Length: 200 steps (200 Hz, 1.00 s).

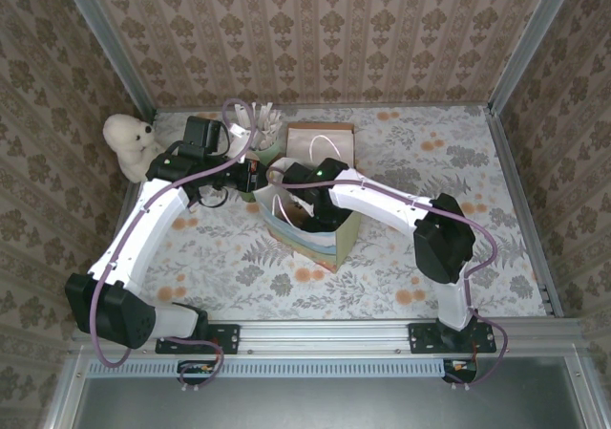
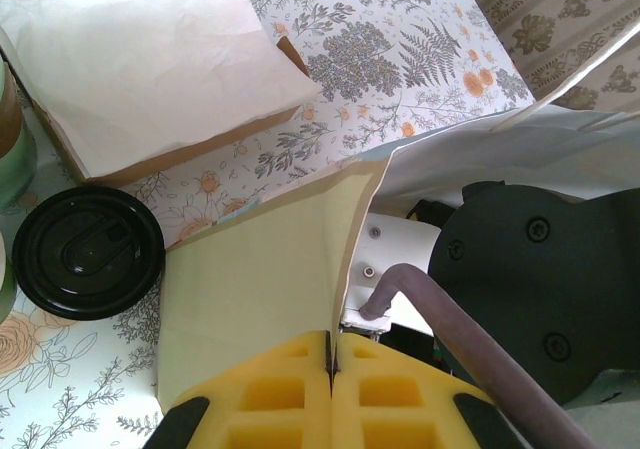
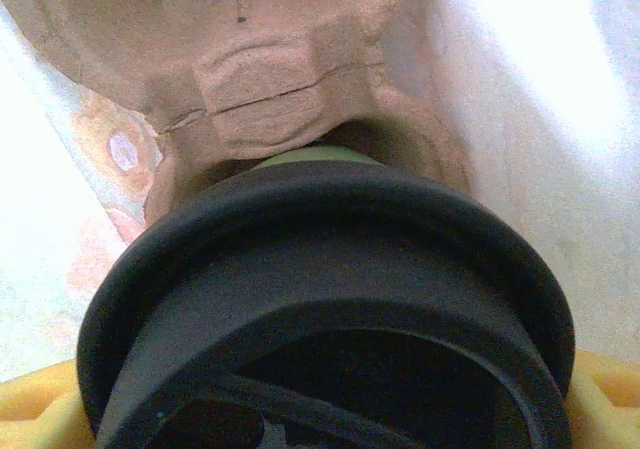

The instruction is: Pack the takeout coffee

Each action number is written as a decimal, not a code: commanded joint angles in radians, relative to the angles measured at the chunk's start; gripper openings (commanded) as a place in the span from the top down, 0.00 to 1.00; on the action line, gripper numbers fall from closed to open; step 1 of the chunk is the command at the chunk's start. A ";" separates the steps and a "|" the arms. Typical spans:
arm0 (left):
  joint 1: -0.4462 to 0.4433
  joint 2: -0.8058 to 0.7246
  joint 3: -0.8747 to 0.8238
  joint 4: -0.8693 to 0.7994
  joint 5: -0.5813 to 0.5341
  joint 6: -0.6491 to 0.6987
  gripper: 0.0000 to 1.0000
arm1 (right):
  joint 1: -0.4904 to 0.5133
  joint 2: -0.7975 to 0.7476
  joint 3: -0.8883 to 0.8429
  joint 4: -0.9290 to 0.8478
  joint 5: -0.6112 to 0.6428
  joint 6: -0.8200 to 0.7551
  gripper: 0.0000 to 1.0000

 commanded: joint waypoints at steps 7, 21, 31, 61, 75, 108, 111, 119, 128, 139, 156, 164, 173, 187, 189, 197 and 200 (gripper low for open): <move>-0.001 0.001 0.021 0.020 0.028 -0.008 1.00 | -0.006 0.010 -0.032 0.056 -0.021 0.011 0.35; -0.001 0.002 0.021 0.021 0.027 -0.008 1.00 | -0.007 0.010 -0.031 0.057 -0.021 0.009 0.35; 0.001 0.003 0.022 0.020 0.028 -0.009 1.00 | -0.006 0.010 -0.032 0.057 -0.021 0.007 0.36; 0.000 0.005 0.021 0.024 0.028 -0.010 1.00 | -0.007 0.007 -0.043 0.074 -0.025 0.004 0.35; 0.000 0.007 0.019 0.024 0.027 -0.010 1.00 | -0.013 0.002 -0.059 0.096 -0.038 0.003 0.35; 0.000 0.005 0.014 0.027 0.028 -0.011 1.00 | -0.021 0.004 -0.093 0.124 -0.048 0.008 0.36; -0.001 0.005 0.014 0.027 0.028 -0.011 1.00 | -0.022 0.004 -0.098 0.127 -0.049 0.009 0.36; 0.001 0.005 0.012 0.027 0.028 -0.011 1.00 | -0.025 0.007 -0.106 0.132 -0.052 0.009 0.36; 0.000 0.004 0.012 0.027 0.027 -0.013 1.00 | -0.027 0.010 -0.118 0.141 -0.056 0.009 0.36; 0.001 0.004 0.011 0.028 0.027 -0.012 1.00 | -0.029 0.012 -0.132 0.149 -0.060 0.011 0.37; 0.001 0.003 0.010 0.029 0.028 -0.012 1.00 | -0.031 0.020 -0.147 0.157 -0.067 0.013 0.37; 0.001 0.003 0.010 0.030 0.028 -0.012 1.00 | -0.030 0.024 -0.151 0.162 -0.067 0.014 0.37; 0.001 0.004 0.009 0.030 0.028 -0.013 1.00 | -0.032 0.029 -0.155 0.163 -0.070 0.014 0.37; 0.001 0.004 0.009 0.031 0.029 -0.013 1.00 | -0.032 0.037 -0.158 0.166 -0.070 0.014 0.37; 0.001 0.005 0.009 0.032 0.029 -0.013 1.00 | -0.032 0.038 -0.159 0.166 -0.071 0.014 0.37; 0.000 0.004 0.009 0.031 0.030 -0.013 1.00 | -0.033 0.044 -0.161 0.167 -0.072 0.014 0.37; 0.001 0.004 0.008 0.031 0.030 -0.013 1.00 | -0.032 0.045 -0.162 0.168 -0.071 0.015 0.37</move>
